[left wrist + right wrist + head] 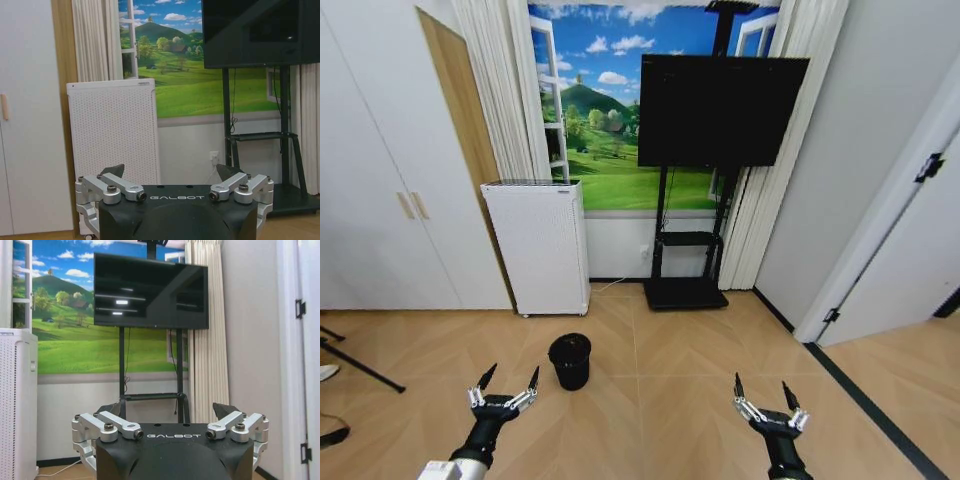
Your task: Pick up the trash bin and place the garbage on the floor into it.
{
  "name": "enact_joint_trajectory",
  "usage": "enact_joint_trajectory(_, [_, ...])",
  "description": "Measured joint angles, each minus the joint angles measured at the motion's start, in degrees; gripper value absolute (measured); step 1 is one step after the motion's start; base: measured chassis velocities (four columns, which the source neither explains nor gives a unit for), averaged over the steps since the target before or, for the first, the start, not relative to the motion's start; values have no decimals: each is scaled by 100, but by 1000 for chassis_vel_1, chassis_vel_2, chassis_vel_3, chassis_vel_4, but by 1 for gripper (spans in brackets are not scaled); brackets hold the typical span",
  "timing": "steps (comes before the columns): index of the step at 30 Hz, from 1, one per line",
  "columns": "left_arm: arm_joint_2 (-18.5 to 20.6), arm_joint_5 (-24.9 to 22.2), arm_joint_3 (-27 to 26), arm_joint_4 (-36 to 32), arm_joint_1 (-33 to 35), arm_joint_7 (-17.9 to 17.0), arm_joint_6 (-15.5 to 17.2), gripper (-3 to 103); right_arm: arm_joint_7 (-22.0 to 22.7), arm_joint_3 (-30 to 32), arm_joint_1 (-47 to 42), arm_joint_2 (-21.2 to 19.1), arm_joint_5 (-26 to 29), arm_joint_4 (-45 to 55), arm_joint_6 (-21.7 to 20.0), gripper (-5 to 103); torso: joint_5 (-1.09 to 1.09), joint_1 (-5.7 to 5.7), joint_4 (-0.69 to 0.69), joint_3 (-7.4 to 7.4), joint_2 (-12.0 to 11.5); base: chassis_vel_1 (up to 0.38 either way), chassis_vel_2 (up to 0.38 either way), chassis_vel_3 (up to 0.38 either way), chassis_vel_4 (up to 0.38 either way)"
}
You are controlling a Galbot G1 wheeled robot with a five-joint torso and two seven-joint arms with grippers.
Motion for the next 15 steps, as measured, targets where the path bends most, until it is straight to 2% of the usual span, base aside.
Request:
enact_joint_trajectory(2, [0, 0, 0, 0, 1, -2, 1, 100, 0, 0, 0, 0, 0, 0, 0, 100, 4, -1, 2, 0, 0, 314, -341, -366, 344])
enact_joint_trajectory(3, [0, 0, 0, -1, 1, 0, 0, 100, 0, -1, 0, 0, 0, 0, 0, 100, 20, 1, 5, 2, -2, 377, -341, -370, 364])
enact_joint_trajectory(4, [0, 0, 0, -1, 1, 0, 0, 100, 0, 0, 0, 0, 0, 0, 0, 100, 11, 0, 2, 1, -1, 336, -341, -370, 355])
enact_joint_trajectory(5, [0, 0, 0, -1, 1, 0, 0, 100, 0, 0, 0, 0, 0, 0, 0, 100, 11, 0, 2, 1, -1, 336, -341, -370, 355])
enact_joint_trajectory(6, [0, 0, 0, 0, 1, 0, 0, 100, 0, 0, -1, 0, 0, 1, 0, 100, 0, -2, 2, -1, 0, 280, -362, -318, 355])
enact_joint_trajectory(7, [0, 1, 0, -1, 1, -1, 0, 100, 0, 0, -2, 0, 0, 0, 0, 100, 13, -3, 3, 0, -1, 280, -231, -318, 299])
enact_joint_trajectory(9, [0, 1, 0, -1, 2, -1, 0, 100, 0, 0, -2, 0, 0, 0, 0, 100, 17, -3, 2, -1, 0, 275, -231, -279, 277])
enact_joint_trajectory(10, [0, 1, 0, -1, 2, -1, 0, 100, 0, 0, -2, 0, 0, 0, 0, 100, 17, -3, 2, -1, 0, 270, -231, -240, 255])
enact_joint_trajectory(11, [-1, 0, 0, 0, 2, -1, 0, 100, -1, 0, -1, 0, 0, 0, 0, 100, 4, -3, 7, -2, 1, 153, -190, -240, 149])
enact_joint_trajectory(12, [0, 1, -1, 0, 2, -1, 0, 100, 0, -1, -2, 0, 0, 1, 0, 100, 4, -3, 2, -2, 0, 46, 36, -156, 149])
enact_joint_trajectory(15, [0, 1, 1, -1, 1, 0, 0, 100, 1, 1, -4, 0, 0, 0, 0, 100, 13, -4, -2, -1, -1, 31, 3, -90, 80])
